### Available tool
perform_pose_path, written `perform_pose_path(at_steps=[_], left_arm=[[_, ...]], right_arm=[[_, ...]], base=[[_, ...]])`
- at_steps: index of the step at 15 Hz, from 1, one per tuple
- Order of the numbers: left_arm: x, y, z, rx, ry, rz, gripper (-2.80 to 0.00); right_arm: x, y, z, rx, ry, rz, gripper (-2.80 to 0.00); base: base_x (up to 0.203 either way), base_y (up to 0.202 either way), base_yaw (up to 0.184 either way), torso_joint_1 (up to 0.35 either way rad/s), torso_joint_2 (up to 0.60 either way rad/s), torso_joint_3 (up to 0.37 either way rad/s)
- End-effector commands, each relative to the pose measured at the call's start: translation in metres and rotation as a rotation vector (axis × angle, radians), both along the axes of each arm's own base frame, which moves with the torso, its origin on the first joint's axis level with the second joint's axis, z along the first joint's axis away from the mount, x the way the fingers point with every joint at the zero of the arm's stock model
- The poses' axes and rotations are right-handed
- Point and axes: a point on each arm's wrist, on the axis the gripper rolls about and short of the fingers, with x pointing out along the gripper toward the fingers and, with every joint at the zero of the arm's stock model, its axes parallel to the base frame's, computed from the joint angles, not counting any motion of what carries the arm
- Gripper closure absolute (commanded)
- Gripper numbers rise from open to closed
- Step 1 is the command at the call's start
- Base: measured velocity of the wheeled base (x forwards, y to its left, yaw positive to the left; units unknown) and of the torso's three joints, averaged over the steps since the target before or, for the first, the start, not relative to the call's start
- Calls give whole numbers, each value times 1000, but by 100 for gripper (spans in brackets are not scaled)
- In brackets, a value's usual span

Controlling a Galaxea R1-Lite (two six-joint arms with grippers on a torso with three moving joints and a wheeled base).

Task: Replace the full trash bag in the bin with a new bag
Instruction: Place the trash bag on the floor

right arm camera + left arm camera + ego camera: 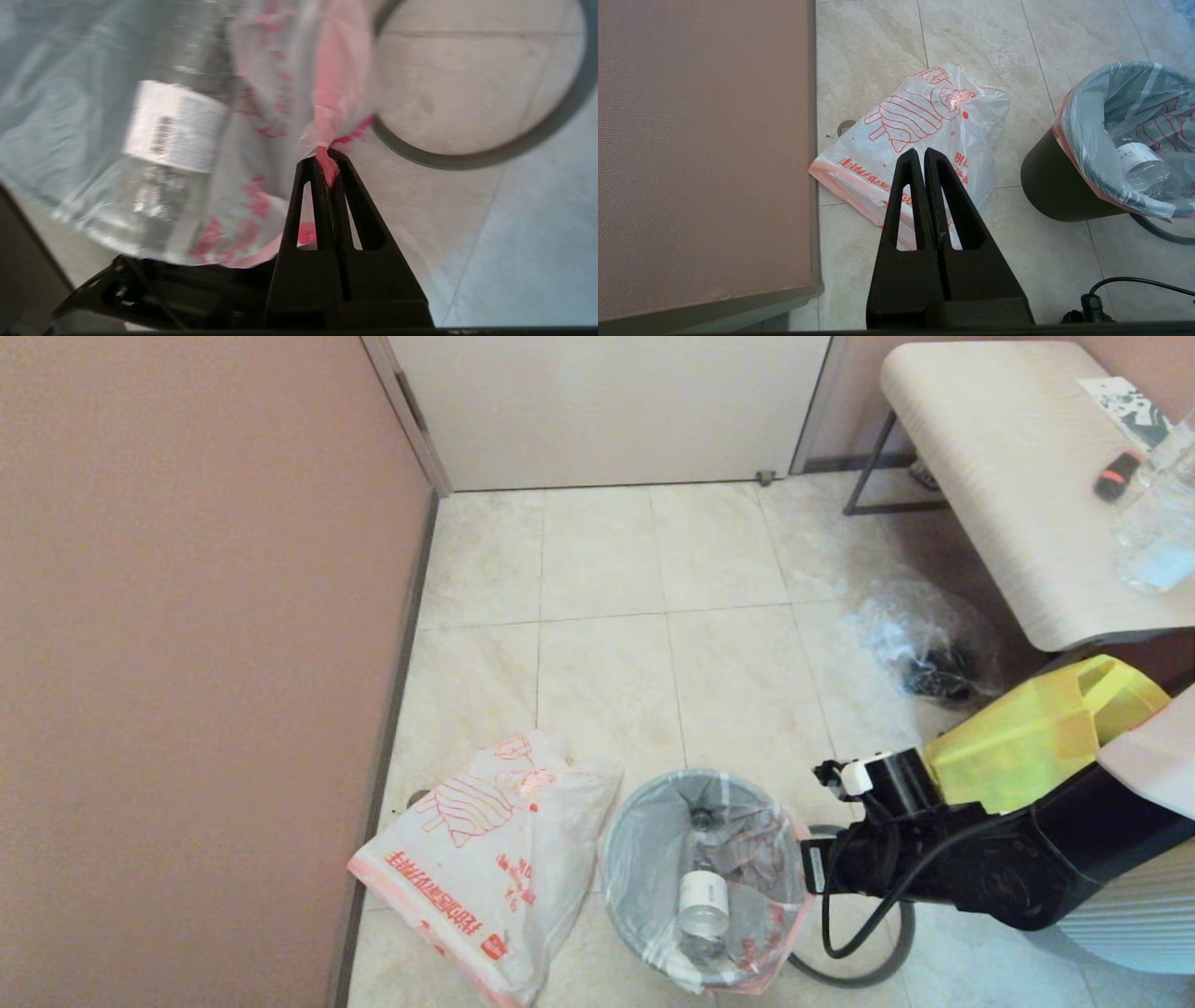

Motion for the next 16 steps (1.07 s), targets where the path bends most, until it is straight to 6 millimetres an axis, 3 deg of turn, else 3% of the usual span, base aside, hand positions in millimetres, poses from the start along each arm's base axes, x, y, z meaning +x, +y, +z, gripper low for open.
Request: perform_pose_path(at_steps=[1,8,16], left_arm=[[0,0,0,0,1,0,0],[0,0,0,0,1,0,0],[0,0,0,0,1,0,0]], right_arm=[[-1,6,2,8,-10,18,0],[2,37,24,127,-60,116,0],[17,62,25,300,-10,266,0]], base=[[0,0,0,0,0,0],[0,0,0,0,0,0],[0,0,0,0,0,0]])
